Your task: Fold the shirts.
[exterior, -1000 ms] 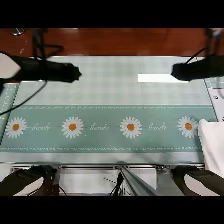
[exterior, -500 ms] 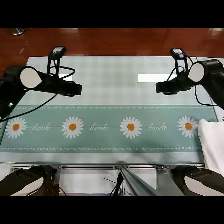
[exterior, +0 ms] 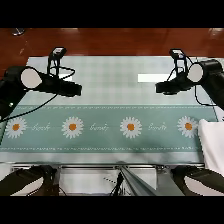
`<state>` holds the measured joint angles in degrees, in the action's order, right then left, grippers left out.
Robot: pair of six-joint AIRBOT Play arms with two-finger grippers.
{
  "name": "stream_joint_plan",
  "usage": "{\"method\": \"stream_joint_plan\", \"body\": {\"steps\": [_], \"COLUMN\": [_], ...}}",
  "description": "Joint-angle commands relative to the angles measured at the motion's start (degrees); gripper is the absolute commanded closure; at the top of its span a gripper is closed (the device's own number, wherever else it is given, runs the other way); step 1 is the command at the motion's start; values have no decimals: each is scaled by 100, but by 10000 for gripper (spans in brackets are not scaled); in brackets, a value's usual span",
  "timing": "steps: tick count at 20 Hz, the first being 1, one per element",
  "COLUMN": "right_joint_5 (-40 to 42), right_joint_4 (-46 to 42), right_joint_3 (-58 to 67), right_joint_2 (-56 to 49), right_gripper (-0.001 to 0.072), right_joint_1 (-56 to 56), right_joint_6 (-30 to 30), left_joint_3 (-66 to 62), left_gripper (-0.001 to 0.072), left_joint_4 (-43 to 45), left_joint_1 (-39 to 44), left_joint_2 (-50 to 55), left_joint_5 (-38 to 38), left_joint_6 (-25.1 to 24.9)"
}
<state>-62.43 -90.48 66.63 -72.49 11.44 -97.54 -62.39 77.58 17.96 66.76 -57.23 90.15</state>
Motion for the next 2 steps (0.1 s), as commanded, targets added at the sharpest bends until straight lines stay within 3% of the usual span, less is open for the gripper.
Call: {"method": "stream_joint_plan", "body": {"steps": [1,2], "right_joint_5": [-2,-2], "right_joint_4": [-4,-4], "right_joint_3": [-2,-2], "right_joint_2": [-2,-2], "right_gripper": [685,685], "right_joint_1": [4,4], "right_joint_6": [-2,-2], "left_joint_3": [2,2], "left_gripper": [679,679], "left_joint_4": [0,0], "left_joint_1": [4,4], "left_joint_2": [2,2], "left_joint_5": [0,0], "left_joint_6": [-4,-4]}}
